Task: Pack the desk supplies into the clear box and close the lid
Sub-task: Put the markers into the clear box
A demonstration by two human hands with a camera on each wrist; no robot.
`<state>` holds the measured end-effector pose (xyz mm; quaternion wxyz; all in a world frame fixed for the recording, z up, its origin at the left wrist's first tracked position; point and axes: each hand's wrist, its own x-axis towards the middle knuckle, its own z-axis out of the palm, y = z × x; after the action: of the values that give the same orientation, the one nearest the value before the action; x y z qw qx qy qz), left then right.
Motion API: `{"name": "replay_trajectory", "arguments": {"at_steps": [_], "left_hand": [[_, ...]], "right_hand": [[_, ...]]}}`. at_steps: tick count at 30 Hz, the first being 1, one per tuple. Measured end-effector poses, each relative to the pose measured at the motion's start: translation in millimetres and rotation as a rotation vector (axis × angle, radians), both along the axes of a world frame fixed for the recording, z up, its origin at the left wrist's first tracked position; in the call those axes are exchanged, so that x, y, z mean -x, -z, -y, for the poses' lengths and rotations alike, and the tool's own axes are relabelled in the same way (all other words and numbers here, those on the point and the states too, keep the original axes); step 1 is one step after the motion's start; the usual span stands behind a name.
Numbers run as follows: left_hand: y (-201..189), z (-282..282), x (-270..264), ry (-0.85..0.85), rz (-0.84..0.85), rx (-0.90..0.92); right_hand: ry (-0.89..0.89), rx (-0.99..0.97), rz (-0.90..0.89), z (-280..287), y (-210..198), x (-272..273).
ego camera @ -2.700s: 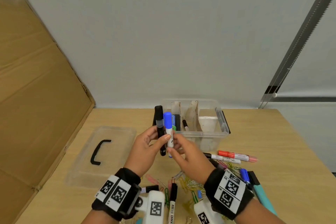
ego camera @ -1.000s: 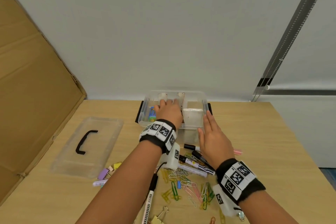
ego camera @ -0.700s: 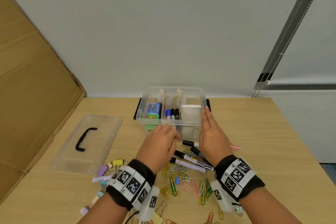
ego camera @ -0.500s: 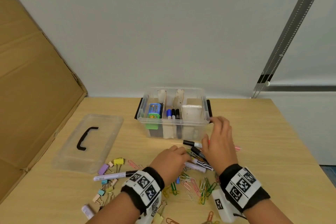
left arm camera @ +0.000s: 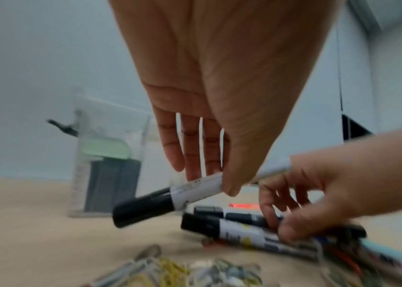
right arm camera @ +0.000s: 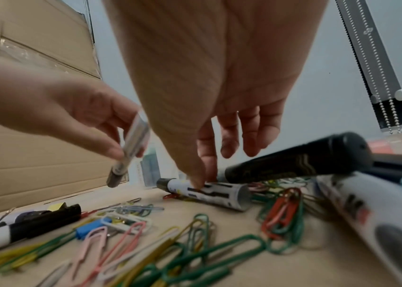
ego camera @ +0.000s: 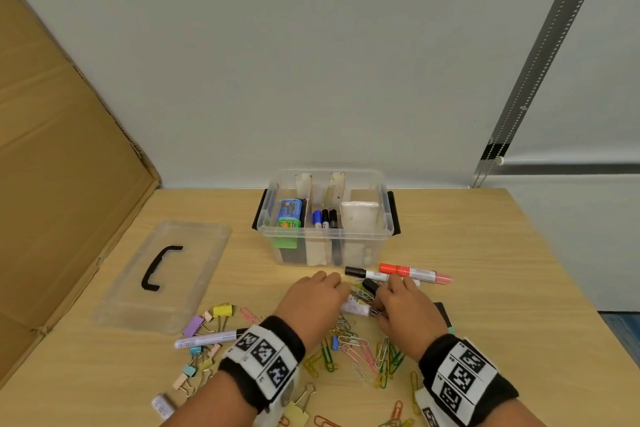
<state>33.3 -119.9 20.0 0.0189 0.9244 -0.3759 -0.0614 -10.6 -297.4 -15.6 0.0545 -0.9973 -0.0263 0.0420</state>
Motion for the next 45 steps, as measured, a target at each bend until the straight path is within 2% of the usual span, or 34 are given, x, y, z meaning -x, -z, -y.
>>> {"name": "replay_trajectory", "arguments": {"at_steps": [4,8,11,15,17,19,22,27,30,32,35,38,40,42,45], "left_hand": [[-27,-44,2,-0.116,-0.026,0.32],[-34,-82,-4,-0.189,-0.045,0.438],[-32,-101,-10,-0.21,-0.031,0.507],[-28,-120,-14,-0.236,-0.022,0.57],[-25,-128,-15,-0.243,-0.015,0.58],[-23,-133,-14,-0.249,-0.015,0.57],[-23,-137,-12,-0.249,-0.027,0.586],[-25,-141,-8,-0.231,-0.046,0.62],[-26,-141,-5,-0.212,-0.038,0.617],[-27,-143,-3,-0.198,-0.038,0.621],[-28,-145,2,-0.159,-0.039,0.646],[-34,-137,11,-0.089,-0.003,0.598],[-44,-125,14,-0.016,0.06,0.553],[-54,-106,7,0.073,0.158,0.515],[-65,-70,-22,0.175,0.302,0.444]], "right_hand": [[0.074,0.008,-0.013,-2,-4,3],[0.043,0.087,-0.12,-10,-5,5],[0.042,0.045,-0.121,-16,-21,7],[0.038,-0.373,0.046,-21,-73,5],[0.029,-0.493,0.192,-25,-103,-1],[0.039,-0.516,0.348,-30,-125,-10],[0.074,-0.345,0.484,-44,-137,-33],[0.17,-0.119,0.398,-71,-114,-91],[0.179,0.014,0.175,-80,-87,-116],[0.143,-0.032,0.07,-81,-73,-118],[0.082,-0.107,0.23,-64,-69,-102],[0.167,-0.175,0.415,-32,-62,-78],[0.244,-0.184,0.409,-12,-53,-66],[0.279,-0.238,0.326,0,-44,-60],[0.296,-0.359,0.299,1,-37,-58]]}}
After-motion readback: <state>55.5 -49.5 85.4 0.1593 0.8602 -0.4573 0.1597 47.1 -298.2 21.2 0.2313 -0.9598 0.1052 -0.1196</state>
